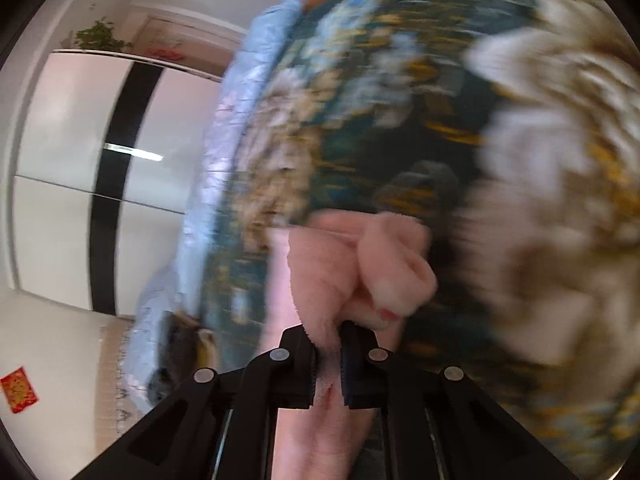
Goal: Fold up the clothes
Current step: 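Grasp the folded pink garment with both grippers and roll it over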
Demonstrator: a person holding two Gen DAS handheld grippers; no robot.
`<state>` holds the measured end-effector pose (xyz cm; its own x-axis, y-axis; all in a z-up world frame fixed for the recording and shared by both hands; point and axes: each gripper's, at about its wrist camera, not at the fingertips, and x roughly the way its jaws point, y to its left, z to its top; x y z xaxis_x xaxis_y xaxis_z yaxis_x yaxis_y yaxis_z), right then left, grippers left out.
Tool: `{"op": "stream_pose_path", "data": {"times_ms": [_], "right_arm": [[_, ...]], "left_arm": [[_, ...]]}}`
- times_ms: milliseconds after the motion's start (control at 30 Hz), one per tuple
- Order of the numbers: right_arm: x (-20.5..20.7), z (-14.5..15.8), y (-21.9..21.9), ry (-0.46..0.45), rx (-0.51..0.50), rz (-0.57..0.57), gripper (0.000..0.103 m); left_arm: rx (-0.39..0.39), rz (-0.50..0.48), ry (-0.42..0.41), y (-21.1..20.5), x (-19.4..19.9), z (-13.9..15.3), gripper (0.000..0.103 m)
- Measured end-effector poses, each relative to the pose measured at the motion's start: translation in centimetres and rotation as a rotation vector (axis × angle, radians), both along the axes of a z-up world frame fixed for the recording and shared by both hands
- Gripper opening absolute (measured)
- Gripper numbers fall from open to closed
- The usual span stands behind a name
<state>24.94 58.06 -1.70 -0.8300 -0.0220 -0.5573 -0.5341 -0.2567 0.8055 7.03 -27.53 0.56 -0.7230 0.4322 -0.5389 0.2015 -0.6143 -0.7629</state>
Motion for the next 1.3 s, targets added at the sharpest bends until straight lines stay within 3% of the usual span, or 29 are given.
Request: {"op": "stream_pose_path", "data": {"times_ms": [100,167,233,300,400,567,667,733,800,967,1100,1300], "right_arm": [[-2.9,4.6,0.1,0.131,0.027,0.008,0.009],[-3.5,8.3,0.1,0.251,0.075,0.028,0.008],[-3.5,11.9,0.0,0.365,0.139,0.052,0.008],[-3.0,13.3,-0.1,0.407,0.2,0.067,0.008],[-1.7,11.3,0.1,0.386,0.209,0.09,0.008],[-0.2,0.6,0.7,0.188,0.065,0.09,0.008],[0.5,-4.8,1.0,0.096,-0.033,0.054,0.008],[1.5,-7.7,1.4,0.091,-0.106,0.017,0.008],[1.7,-8.4,1.9,0.132,-0.149,0.008,0.008],[1.2,-7.5,1.5,0.132,-0.081,0.04,0.008],[1.0,-8.1,1.8,0.132,-0.114,0.034,0.008],[0.2,-7.8,2.1,0.079,-0.066,0.057,0.012]], "left_arm": [[-0.011,-0.024,0.147,0.8,-2.5,6.6,0.01],[0.035,-0.043,0.315,0.7,-2.1,11.0,0.01],[0.031,-0.042,0.398,0.1,-0.8,13.0,0.01],[0.017,-0.034,0.45,-0.6,0.6,14.1,0.01],[-0.002,-0.021,0.336,-1.8,1.6,9.1,0.01],[0.035,0.016,-0.006,-2.8,1.7,-4.4,0.01],[0.124,0.039,-0.086,-3.3,2.3,-8.9,0.01],[0.148,0.044,-0.072,-3.7,2.9,-9.3,0.01],[0.121,0.035,-0.06,-3.7,2.9,-8.7,0.01],[0.04,0.015,-0.045,-3.0,2.6,-7.3,0.011],[0.078,0.02,-0.044,-3.2,2.6,-7.8,0.011],[0.074,0.028,-0.062,-2.8,2.4,-8.5,0.011]]}}
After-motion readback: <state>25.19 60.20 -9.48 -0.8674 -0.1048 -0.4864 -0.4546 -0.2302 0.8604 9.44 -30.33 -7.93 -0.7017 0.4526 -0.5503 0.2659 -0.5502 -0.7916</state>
